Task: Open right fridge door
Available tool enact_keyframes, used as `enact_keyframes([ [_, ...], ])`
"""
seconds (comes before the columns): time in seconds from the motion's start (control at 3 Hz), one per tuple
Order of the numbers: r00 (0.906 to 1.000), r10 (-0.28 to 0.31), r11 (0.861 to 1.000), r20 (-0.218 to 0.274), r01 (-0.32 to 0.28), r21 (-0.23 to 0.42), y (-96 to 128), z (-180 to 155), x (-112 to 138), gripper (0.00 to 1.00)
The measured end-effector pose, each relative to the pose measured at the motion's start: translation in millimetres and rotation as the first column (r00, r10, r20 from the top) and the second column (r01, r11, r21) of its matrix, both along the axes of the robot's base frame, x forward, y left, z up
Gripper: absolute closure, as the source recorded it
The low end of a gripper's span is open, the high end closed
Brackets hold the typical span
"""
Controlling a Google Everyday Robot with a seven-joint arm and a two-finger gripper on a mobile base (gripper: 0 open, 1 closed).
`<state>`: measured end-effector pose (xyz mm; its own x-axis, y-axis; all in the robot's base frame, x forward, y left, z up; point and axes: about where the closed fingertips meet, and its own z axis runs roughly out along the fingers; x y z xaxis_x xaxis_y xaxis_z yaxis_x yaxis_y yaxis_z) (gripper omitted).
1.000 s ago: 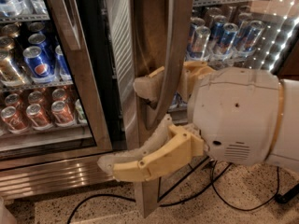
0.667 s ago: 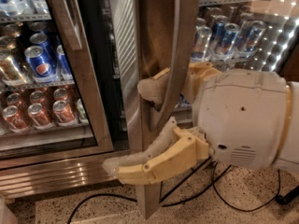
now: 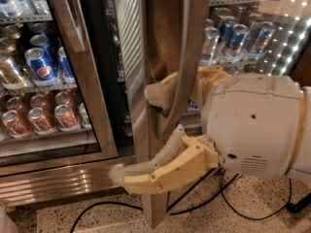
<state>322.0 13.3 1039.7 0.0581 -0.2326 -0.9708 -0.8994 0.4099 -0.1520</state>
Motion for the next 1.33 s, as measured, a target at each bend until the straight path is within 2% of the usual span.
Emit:
enact_keyframes([
  [0.33,1.0000,-0.006,1.000,0.005,0.007,-0.023,-1.8,-1.0,-1.8,0.00],
  [1.33,0.9997,-0.024,1.000,-0.003,0.024,-0.006,-6.9,-0.9,-3.8,0.00],
])
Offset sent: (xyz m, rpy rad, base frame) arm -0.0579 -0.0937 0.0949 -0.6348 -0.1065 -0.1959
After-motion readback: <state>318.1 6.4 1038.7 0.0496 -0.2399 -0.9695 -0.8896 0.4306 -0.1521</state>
